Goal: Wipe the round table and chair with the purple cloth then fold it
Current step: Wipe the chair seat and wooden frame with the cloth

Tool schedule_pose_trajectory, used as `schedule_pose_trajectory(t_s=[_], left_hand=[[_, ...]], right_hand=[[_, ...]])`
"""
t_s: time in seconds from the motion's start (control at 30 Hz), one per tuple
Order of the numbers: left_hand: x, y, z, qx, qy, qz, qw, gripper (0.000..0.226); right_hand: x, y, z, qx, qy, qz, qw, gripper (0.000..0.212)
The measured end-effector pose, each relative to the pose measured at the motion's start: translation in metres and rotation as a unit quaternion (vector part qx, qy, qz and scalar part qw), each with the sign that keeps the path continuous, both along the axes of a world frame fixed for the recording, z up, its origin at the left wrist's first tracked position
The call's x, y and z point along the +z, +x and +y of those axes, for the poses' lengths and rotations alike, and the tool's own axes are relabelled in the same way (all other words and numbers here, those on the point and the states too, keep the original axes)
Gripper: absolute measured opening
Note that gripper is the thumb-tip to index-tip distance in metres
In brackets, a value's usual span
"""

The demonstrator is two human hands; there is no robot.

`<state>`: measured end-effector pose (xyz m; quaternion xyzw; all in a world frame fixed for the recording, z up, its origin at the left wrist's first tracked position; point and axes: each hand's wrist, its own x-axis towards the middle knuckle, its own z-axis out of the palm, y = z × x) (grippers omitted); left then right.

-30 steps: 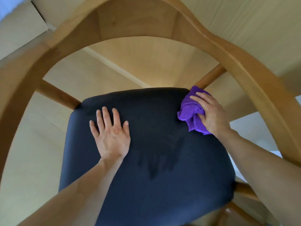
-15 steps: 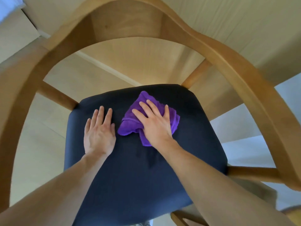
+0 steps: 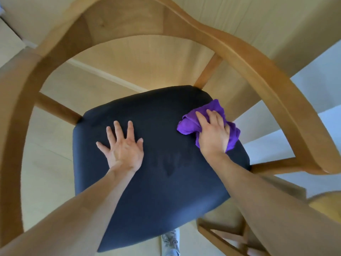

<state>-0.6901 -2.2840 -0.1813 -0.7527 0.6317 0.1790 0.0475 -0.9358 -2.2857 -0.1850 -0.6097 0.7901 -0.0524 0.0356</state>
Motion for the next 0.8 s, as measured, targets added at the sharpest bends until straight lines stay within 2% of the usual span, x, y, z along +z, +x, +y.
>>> schedule_pose_trajectory(t_s=[0.1,0.17,0.3,0.37,0.43,0.53,0.7,0.8], left_hand=[[0.002,-0.017,0.014,-0.043,0.009,0.009,0.999,0.067],[0.001,-0.018,0.021,-0.067,0.006,0.004,0.998,0.068],[-0.002,-0.008,0.032,-0.07,-0.015,0.007,0.997,0.061],[0.0,-0.009,0.033,-0.074,-0.006,0.004,0.997,0.06],[0.003,-0.012,0.033,-0.074,0.005,0.005,0.997,0.061],[0.006,-0.014,0.034,-0.073,0.018,0.006,0.997,0.063],[0.012,-0.014,0.046,-0.098,0.03,0.013,0.995,0.063],[0.014,-0.008,0.056,-0.121,0.032,0.003,0.992,0.064]], right_hand=[[-0.006,0.066,0.033,0.081,-0.05,-0.053,0.994,0.061],[-0.011,0.091,0.049,0.136,-0.045,-0.065,0.988,0.068],[-0.008,0.038,0.043,0.224,-0.027,0.003,0.974,0.07],[-0.007,-0.016,0.042,0.155,-0.001,0.043,0.987,0.065],[-0.004,-0.069,0.049,0.031,0.048,0.052,0.997,0.062],[-0.002,-0.087,0.068,-0.074,0.075,0.032,0.994,0.064],[0.004,-0.004,0.09,-0.103,-0.016,-0.038,0.994,0.075],[0.0,0.057,0.113,-0.019,-0.037,-0.085,0.996,0.083]])
